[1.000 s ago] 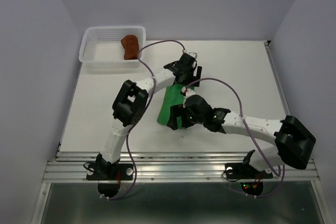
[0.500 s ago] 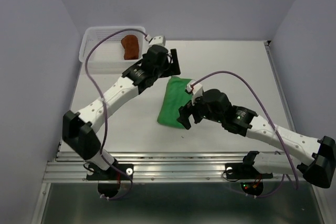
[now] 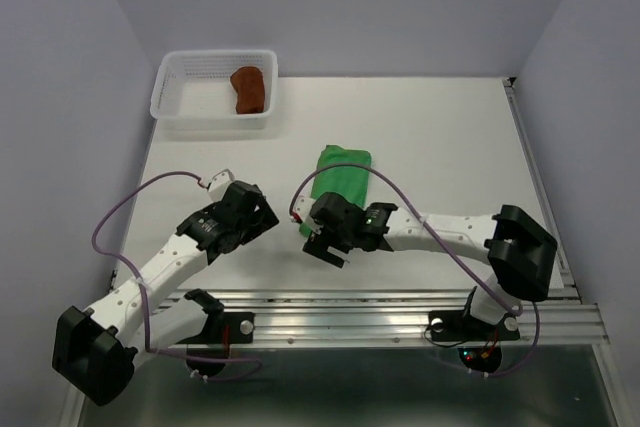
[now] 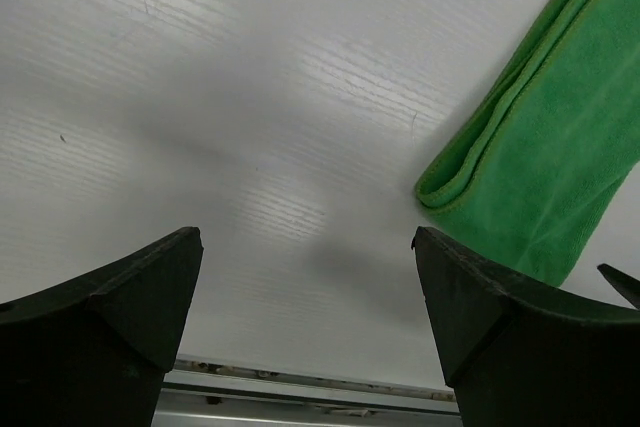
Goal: Roll the towels
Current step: Fold the towel, then roll the towel
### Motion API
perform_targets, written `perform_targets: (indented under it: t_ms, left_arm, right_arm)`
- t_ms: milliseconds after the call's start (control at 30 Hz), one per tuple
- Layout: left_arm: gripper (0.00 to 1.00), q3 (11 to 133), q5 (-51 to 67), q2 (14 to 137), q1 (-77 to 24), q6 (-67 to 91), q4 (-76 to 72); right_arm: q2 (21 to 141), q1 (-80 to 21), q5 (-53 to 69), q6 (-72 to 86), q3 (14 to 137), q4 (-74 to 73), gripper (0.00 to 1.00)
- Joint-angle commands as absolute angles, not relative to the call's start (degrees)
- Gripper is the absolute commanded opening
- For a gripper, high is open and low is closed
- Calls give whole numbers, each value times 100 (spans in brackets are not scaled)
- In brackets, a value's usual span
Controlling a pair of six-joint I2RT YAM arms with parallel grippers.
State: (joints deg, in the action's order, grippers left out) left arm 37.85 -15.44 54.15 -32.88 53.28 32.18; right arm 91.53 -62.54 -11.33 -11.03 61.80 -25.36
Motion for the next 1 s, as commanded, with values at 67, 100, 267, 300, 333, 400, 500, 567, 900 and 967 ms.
perform_targets:
  t_ms: [67,100,267,300,333,400,500,567,900,967]
  left_arm:
    - [99,3648,-1644,4887,-3208,5521,3174]
    - [99,3656,-1626,4869,-3208,5476,3147]
    - [99,3683,-1705,4966,-3173,5326,3173]
    - [99,3709,-1696,5027,-3147,5309,3208]
    - [99,3709,-1688,5053,-3146,5282,3208]
    - [99,3692,-1687,5097,-3138,5282,3182]
    - [99,3639,-1635,5115,-3094,5291,3103]
    - [99,3604,-1591,5089,-3076,5291,3050]
    - [99,3472,-1362,5062,-3006,5282,2874]
    - [99,3454,-1336,5054,-2997,5291,2874]
  right_arm:
    - [9649,-6311,-1925,-1362,6398,-2435,95]
    - [9720,-6311,-1907,-1354,6398,-2426,89]
    - [9993,-6311,-2004,-1310,6355,-2295,65]
    - [10011,-6311,-1995,-1266,6346,-2259,57]
    - [10002,-6311,-1969,-1257,6337,-2241,55]
    - [9984,-6311,-1908,-1239,6311,-2128,55]
    - [9967,-6311,-1820,-1266,6275,-2074,52]
    - [10002,-6311,-1802,-1309,6206,-1996,47]
    - [10151,-6311,-1591,-1415,6196,-1732,40]
    - [10195,-6311,-1591,-1397,6179,-1731,40]
